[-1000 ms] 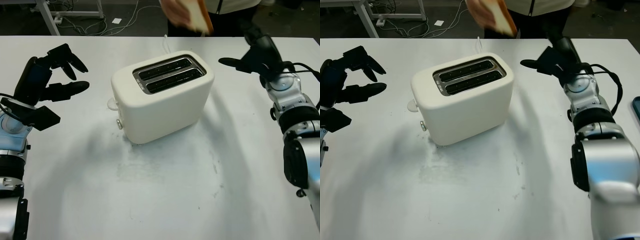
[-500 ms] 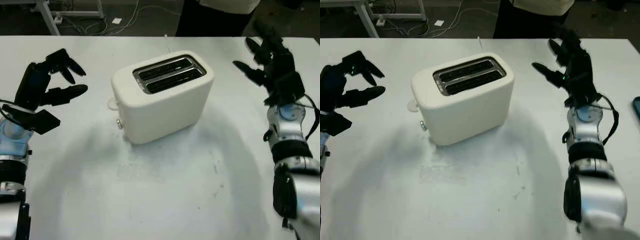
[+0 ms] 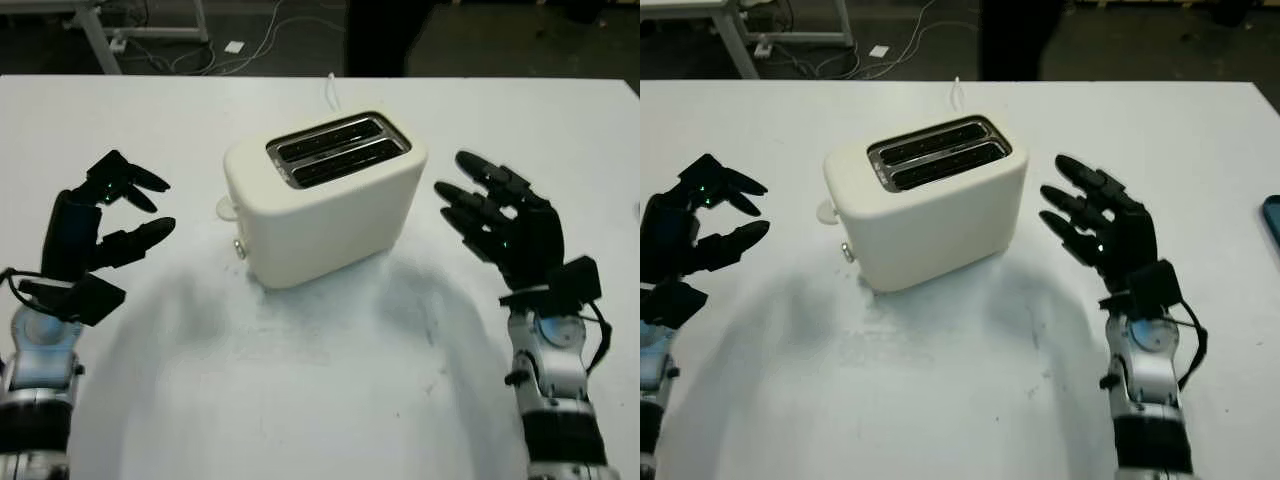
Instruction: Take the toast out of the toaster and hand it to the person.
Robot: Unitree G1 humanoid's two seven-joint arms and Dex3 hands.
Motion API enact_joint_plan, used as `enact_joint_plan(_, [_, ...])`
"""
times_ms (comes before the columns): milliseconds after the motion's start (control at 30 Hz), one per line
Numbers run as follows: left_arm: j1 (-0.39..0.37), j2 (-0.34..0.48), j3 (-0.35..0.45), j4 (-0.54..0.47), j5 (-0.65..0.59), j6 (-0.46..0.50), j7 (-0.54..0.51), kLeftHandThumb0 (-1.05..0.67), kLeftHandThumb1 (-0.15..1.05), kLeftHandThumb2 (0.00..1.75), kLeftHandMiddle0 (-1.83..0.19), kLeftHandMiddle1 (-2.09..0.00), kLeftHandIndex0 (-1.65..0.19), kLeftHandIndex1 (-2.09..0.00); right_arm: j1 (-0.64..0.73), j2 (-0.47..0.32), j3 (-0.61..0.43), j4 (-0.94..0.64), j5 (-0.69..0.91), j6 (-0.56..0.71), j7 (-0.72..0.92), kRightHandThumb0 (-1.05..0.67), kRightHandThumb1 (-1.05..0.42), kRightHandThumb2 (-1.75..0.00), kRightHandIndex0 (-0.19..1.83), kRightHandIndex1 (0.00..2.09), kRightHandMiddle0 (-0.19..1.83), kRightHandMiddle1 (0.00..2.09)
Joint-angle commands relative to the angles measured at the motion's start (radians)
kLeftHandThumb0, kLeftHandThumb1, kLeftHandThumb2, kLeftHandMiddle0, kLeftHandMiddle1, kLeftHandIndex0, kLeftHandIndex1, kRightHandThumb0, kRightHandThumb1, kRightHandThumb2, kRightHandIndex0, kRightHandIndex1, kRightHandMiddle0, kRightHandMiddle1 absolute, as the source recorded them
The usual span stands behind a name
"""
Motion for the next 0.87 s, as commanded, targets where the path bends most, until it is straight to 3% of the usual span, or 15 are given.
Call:
enact_joint_plan(0, [0.041, -0.023, 0.007, -0.072, 0.015, 0.066, 0.020, -1.04, 0.92, 0.30, -0.37, -1.59, -0.19, -1.39, 0.032, 0.014, -0.002, -0.034, -0.014, 0.013, -0.020, -0.27, -0.87, 0.00, 0.83, 0.15, 0.72, 0.04])
enact_joint_plan(167, [0.093, -0.068, -0.012, -0.154, 0.014, 0.144, 0.012, -1.05, 0.92, 0.25, -0.41, -1.58, -0.21, -1.40, 0.046, 0.029, 0.001, -0.006, -0.037, 0.008, -0.044, -0.28, -0.86, 0.00, 0.87, 0.15, 0.78, 0.06])
enact_joint_plan(333, [0.107, -0.095, -0.048, -0.165, 0.027, 0.165, 0.000, -1.05, 0.92, 0.20, -0.46, -1.51, -0.30, -1.35, 0.039, 0.039, 0.043, 0.012, -0.079, 0.059, -0.060, -0.35, -0.84, 0.00, 0.88, 0.13, 0.81, 0.05])
enact_joint_plan(633, [0.075, -0.099, -0.076, -0.064, 0.028, 0.119, -0.018, -1.05, 0.91, 0.04, -0.53, -1.46, -0.38, -1.33, 0.031, 0.060, 0.056, 0.004, -0.094, 0.087, -0.078, -0.30, -0.83, 0.00, 0.91, 0.11, 0.81, 0.03])
enact_joint_plan(833, [0.067, -0.100, -0.086, -0.034, 0.057, 0.116, -0.006, -1.05, 0.92, 0.09, -0.51, -1.49, -0.37, -1.35, 0.032, 0.061, 0.049, -0.014, -0.086, 0.102, -0.078, -0.31, -0.83, 0.00, 0.90, 0.10, 0.79, 0.01])
